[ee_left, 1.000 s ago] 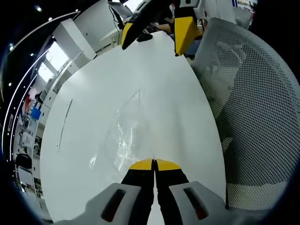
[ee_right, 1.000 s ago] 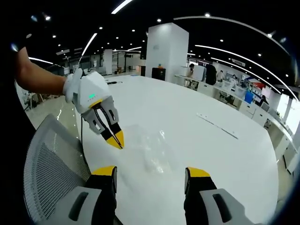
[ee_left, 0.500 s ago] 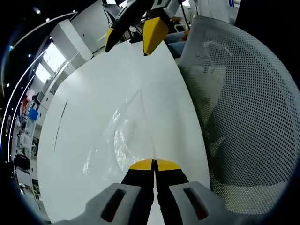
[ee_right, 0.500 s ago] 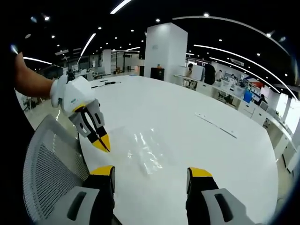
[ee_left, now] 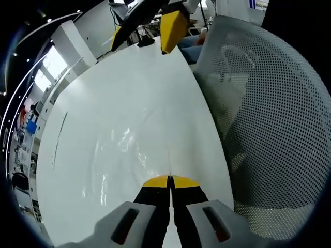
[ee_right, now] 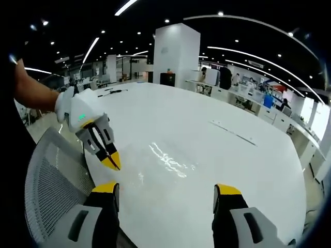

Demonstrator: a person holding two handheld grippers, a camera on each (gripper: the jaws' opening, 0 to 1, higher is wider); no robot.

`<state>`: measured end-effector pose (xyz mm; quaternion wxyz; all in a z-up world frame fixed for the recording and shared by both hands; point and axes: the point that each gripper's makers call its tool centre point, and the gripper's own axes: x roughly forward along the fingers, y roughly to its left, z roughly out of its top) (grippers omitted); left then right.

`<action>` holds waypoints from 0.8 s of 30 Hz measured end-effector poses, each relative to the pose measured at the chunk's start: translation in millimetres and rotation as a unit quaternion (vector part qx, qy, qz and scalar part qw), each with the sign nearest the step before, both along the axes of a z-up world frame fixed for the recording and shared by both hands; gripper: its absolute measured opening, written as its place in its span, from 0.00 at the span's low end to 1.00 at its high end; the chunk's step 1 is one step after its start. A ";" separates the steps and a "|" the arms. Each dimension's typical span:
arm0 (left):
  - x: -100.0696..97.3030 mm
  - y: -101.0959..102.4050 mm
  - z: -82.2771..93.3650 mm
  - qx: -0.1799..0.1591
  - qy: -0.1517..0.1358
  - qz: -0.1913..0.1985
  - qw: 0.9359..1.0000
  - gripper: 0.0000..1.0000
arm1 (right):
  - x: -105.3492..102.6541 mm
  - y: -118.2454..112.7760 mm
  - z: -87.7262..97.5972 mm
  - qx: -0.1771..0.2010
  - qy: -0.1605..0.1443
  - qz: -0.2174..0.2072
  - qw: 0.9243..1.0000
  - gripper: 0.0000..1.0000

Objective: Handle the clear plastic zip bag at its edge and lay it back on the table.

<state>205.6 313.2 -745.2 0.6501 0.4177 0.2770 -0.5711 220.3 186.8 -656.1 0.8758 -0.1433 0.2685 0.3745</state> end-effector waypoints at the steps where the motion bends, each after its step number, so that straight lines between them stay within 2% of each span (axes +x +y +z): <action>1: 4.5 0.2 0.2 0.000 -0.001 0.006 1.000 0.00 | 0.3 -0.8 0.1 0.000 0.000 -0.001 1.000 0.74; 4: 19.6 2.1 -0.4 0.002 -0.006 0.031 1.000 0.00 | 1.5 -3.4 0.1 -0.001 -0.001 -0.004 1.000 0.76; 9: 35.3 4.9 -3.7 0.004 -0.012 0.049 0.999 0.00 | 3.3 -4.1 1.2 0.000 -0.008 -0.009 1.000 0.80; 15: 51.8 4.8 -5.5 0.001 -0.020 0.054 0.998 0.00 | 2.8 -3.9 -0.7 0.003 -0.009 -0.013 1.000 0.82; 18: 62.1 5.6 -5.9 0.006 -0.036 0.050 0.998 0.00 | 1.6 -4.4 -3.3 0.003 -0.007 -0.014 1.000 0.83; 24: 82.7 3.0 -1.8 -0.002 -0.051 0.071 0.996 0.00 | -2.3 -4.2 -7.6 0.008 0.000 -0.018 1.000 0.83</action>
